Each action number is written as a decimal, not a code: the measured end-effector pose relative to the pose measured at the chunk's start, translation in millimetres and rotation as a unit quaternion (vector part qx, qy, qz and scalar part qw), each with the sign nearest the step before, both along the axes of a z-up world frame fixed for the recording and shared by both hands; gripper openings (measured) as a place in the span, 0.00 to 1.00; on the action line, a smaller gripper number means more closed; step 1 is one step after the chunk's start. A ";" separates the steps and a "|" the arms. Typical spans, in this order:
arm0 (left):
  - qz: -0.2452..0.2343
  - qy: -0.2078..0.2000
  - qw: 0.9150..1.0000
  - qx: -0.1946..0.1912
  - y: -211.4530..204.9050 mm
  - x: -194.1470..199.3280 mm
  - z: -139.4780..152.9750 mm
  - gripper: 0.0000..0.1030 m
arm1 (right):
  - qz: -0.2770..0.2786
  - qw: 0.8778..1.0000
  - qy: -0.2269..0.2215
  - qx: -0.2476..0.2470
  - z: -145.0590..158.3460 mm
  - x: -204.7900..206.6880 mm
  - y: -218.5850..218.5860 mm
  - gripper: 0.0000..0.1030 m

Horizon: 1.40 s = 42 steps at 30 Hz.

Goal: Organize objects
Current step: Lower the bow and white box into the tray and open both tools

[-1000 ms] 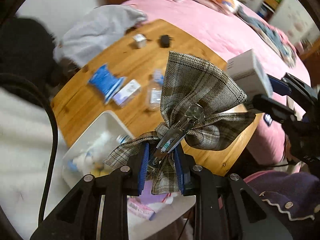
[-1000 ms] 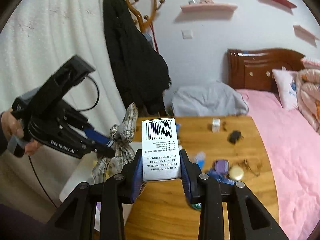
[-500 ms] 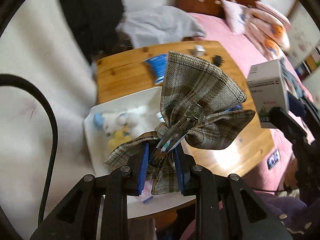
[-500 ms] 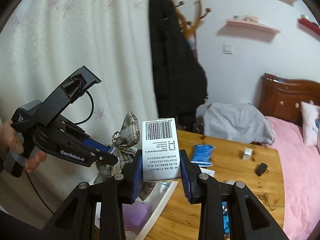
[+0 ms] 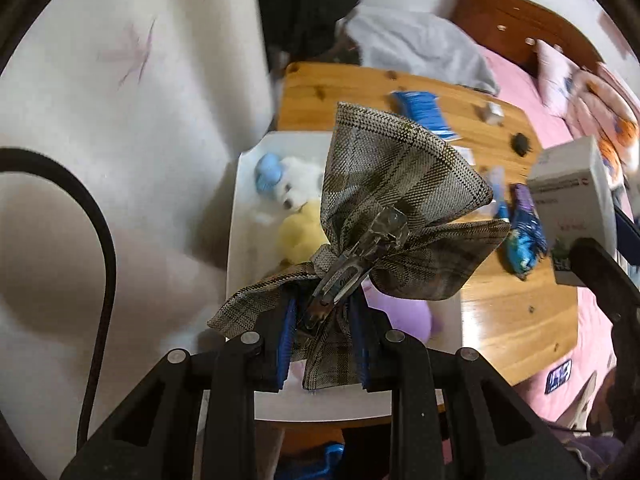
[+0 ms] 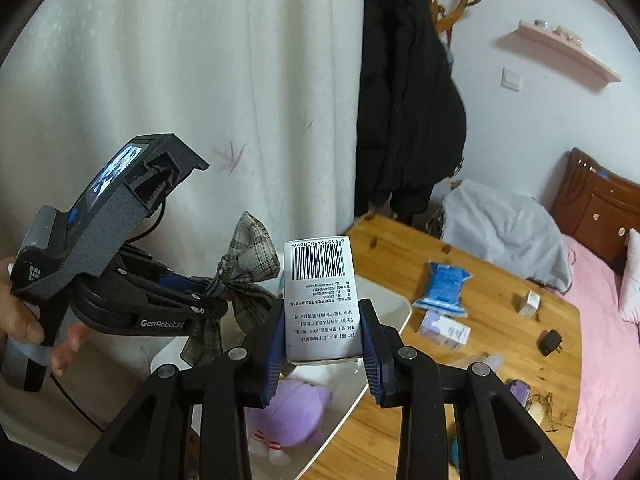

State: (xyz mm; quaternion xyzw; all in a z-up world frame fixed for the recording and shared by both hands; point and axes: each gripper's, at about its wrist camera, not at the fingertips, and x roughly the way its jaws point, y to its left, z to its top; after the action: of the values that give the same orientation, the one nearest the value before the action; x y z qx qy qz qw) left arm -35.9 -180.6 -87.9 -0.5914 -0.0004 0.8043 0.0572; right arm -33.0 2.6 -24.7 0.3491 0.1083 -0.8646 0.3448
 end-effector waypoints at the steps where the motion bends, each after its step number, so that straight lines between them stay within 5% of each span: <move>1: 0.008 -0.005 1.000 0.002 -2.6 0.2 -5.9 0.26 | 0.004 1.000 -0.003 0.004 -2.4 1.8 -4.2 0.34; 13: 0.059 -0.038 0.997 -0.019 -14.8 6.4 -47.9 0.26 | 0.021 0.998 -0.046 0.046 -37.9 -4.7 -30.3 0.34; 26: 0.077 -0.033 0.996 -0.040 -12.5 13.4 -50.5 0.29 | 0.043 0.995 -0.059 0.073 -49.4 0.1 -41.2 0.36; 28: 0.078 -0.036 0.995 -0.045 -11.0 14.8 -50.5 0.30 | 0.046 0.994 -0.056 0.080 -50.3 2.4 -41.3 0.42; 30: 0.081 -0.035 0.995 -0.050 -9.0 16.0 -49.0 0.31 | 0.047 0.995 -0.048 0.079 -49.2 5.0 -38.7 0.60; 34: 0.087 -0.026 0.994 -0.057 -6.1 17.9 -43.4 0.50 | 0.055 0.995 -0.036 0.074 -45.1 9.1 -34.5 0.62; 42: 0.087 -0.009 0.994 -0.071 2.5 16.7 -31.8 0.58 | 0.058 0.995 -0.032 0.072 -42.7 9.7 -25.6 0.62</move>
State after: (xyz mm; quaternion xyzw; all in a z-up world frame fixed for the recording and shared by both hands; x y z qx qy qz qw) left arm -19.2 -178.1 -119.6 -0.5992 0.0051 0.7987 -0.0551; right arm -23.2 -22.9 -67.4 0.3933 0.1797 -0.8214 0.3719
